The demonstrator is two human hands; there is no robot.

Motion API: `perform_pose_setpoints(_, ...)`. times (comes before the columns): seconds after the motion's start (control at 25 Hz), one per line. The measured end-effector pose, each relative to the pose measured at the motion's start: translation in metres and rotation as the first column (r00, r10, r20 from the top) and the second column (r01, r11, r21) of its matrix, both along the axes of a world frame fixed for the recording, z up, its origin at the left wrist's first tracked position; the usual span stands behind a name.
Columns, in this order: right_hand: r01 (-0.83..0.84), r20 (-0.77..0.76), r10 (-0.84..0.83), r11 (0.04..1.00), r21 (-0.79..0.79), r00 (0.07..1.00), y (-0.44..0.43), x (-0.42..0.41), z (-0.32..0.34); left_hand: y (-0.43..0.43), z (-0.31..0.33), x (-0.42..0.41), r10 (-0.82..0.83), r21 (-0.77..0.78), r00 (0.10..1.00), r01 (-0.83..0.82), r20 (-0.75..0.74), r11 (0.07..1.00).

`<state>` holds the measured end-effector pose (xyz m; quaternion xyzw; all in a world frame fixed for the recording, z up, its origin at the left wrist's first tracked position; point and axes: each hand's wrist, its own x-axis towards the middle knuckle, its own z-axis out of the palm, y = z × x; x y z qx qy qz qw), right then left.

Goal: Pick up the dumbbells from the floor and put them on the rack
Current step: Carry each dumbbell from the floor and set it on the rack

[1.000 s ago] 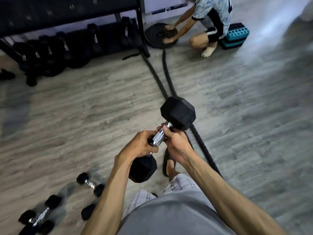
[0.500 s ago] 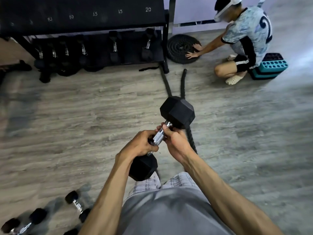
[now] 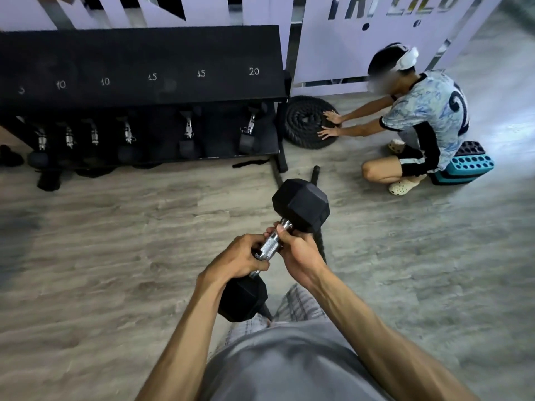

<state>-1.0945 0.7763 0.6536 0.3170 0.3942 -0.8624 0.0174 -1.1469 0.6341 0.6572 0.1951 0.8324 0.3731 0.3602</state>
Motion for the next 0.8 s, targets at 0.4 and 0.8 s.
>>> perform_pose_setpoints(0.4,0.028,0.102,-0.015,0.991,-0.127,0.995,0.050,-0.283,-0.039,0.051,-0.023,-0.282,-0.006,-0.085,0.998,0.011,0.061,0.996)
perform_pose_setpoints(0.8,-0.023,0.158,0.027,0.999,-0.028,0.987,0.103,-0.543,-0.047,0.102,-0.038,-0.532,0.067,-0.106,0.987,-0.052,0.145,0.993)
